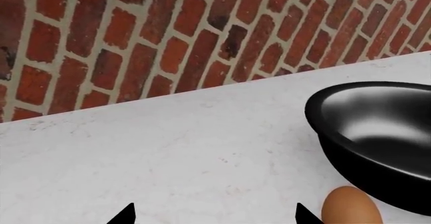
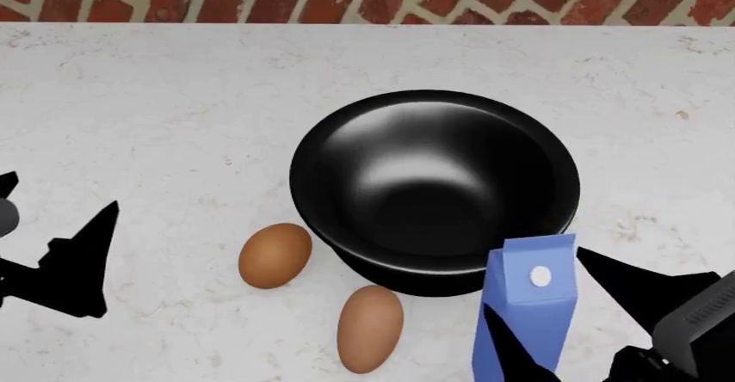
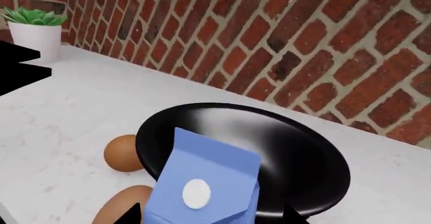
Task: Place the eggs and milk next to the bowl.
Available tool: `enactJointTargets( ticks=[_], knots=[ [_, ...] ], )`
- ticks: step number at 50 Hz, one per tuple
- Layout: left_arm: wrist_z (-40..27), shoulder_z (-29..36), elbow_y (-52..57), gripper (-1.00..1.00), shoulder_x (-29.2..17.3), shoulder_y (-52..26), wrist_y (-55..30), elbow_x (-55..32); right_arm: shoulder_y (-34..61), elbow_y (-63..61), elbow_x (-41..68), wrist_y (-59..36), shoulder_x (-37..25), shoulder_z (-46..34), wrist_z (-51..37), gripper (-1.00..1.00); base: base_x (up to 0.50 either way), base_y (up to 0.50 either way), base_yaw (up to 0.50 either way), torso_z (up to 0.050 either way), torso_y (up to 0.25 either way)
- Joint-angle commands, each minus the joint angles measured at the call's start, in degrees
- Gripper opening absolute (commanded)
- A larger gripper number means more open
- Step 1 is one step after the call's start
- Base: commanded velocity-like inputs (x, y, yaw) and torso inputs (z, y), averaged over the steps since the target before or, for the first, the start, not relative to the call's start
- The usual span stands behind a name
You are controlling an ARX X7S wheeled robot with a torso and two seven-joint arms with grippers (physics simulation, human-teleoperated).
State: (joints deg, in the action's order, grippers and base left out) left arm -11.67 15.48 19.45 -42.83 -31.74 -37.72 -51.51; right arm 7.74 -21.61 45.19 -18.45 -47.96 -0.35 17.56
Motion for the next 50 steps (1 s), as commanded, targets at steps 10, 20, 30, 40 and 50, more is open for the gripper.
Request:
enactJointTargets(
  ticks=[10, 20, 30, 40, 50],
  knots=[
    [0.3, -0.3, -0.3, 1.00, -0.2, 0.5, 0.7, -0.1, 4.6, -2.7, 2.0, -3.6, -2.0, -0.1, -1.5, 1.00, 0.00, 0.00, 0.00, 0.000, 0.000],
    [0.0, -0.4, 0.1, 1.00, -0.2, 0.3, 0.5, -0.4, 8.8, -5.0, 4.4, -6.9, -4.1, 0.3, -3.0, 1.00, 0.00, 0.00, 0.00, 0.000, 0.000],
    [-0.1, -1.2, 0.1, 1.00, -0.5, 0.1, 0.7, -0.9, 12.5, -9.1, 8.9, -11.4, -7.3, 2.0, -5.9, 1.00, 0.00, 0.00, 0.00, 0.000, 0.000],
    [-0.2, -1.9, 0.2, 1.00, -0.8, -0.3, 0.7, -1.7, 11.9, -14.1, 16.3, -15.1, -12.4, 8.6, -10.5, 1.00, 0.00, 0.00, 0.00, 0.000, 0.000],
    [-0.9, -2.8, 1.0, 1.00, -1.3, -1.9, -0.1, -2.9, 1.1, -20.9, 25.4, -19.2, -16.6, 27.9, -15.1, 1.00, 0.00, 0.00, 0.00, 0.000, 0.000]
  ],
)
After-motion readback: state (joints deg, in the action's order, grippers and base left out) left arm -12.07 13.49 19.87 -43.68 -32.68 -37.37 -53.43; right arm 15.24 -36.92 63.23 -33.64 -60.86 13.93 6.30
